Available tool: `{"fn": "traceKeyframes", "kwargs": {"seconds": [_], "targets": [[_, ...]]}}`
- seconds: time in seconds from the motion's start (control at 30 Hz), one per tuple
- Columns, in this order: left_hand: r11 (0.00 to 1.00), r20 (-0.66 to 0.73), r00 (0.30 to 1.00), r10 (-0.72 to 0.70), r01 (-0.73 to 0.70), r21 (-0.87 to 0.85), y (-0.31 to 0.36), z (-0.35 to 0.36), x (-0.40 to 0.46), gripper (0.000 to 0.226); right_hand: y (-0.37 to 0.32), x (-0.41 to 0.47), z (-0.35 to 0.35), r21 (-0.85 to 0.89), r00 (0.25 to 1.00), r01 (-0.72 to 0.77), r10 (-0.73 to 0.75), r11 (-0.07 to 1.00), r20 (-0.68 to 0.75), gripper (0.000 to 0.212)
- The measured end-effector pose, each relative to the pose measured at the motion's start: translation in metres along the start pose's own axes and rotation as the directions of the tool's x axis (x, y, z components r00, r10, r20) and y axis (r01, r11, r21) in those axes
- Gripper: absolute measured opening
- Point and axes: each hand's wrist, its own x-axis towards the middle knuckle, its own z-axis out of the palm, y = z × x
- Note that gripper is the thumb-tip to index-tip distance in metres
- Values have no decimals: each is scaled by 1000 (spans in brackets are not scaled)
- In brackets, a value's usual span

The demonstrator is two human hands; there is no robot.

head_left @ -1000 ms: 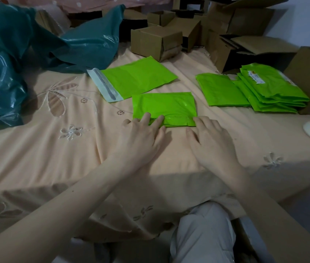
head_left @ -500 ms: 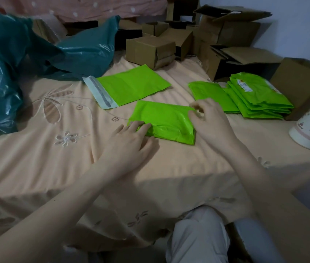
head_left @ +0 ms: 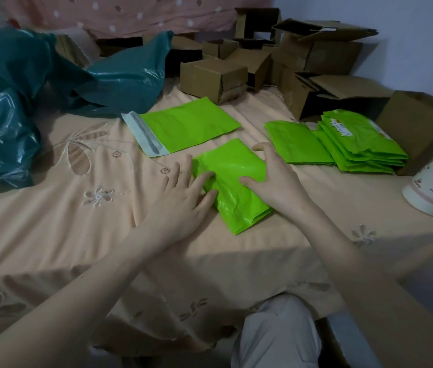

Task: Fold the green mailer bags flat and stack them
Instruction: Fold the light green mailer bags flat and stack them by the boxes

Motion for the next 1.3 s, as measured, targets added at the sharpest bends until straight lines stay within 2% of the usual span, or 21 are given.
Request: {"fn": "traceKeyframes", "kwargs": {"seconds": [0.07,0.13,0.23,0.27,0.37,0.47,0.6,0.77,0.87,0.97,1.03,1.1,1.2,1.3], "targets": [[984,-25,999,-48,43,-171,3,-2,4,66,1,0,-3,108,997,-23,30,994,-67,61],[905,-59,992,-112,77,-419,11,-4,10,60,3,3,-7,206,988,-56,84,977,-129,60],[632,0,981,-195,126,-765,29,-11,26,59,8,9,-13,286,967,-42,111,957,-229,56],[576,5,980,-197,120,-808,35,-12,33,58,10,11,-16,296,959,-36,116,954,-259,55],[568,-55,984,-168,51,-821,50,-10,57,44,19,17,-23,293,935,-22,123,956,-332,50],[531,-33,988,-149,52,-846,65,-3,85,32,38,27,-35,201,922,-55,127,978,-366,43],[535,-2,985,-171,91,-840,81,16,128,35,69,46,-50,19,914,-119,118,993,-388,42],[568,-32,985,-172,72,-820,98,41,175,42,96,70,-56,-148,953,-90,43,985,-298,44],[685,-52,988,-144,62,-726,99,51,191,42,105,84,-53,-214,980,-67,24,975,-199,51],[910,-121,992,-41,-13,-414,94,59,199,54,114,94,-50,-247,997,-28,8,969,-81,57],[966,-142,988,62,-95,-239,92,61,202,67,121,98,-45,-238,1000,-23,19,971,-17,56],[969,-52,988,147,-154,-191,91,64,206,67,127,99,-40,-231,997,-60,71,971,41,52],[977,120,980,161,-141,-159,90,72,208,58,133,96,-36,-254,987,-99,127,962,97,55],[984,125,980,156,-143,-107,89,77,205,58,134,95,-36,-283,986,-89,124,955,108,58]]}}
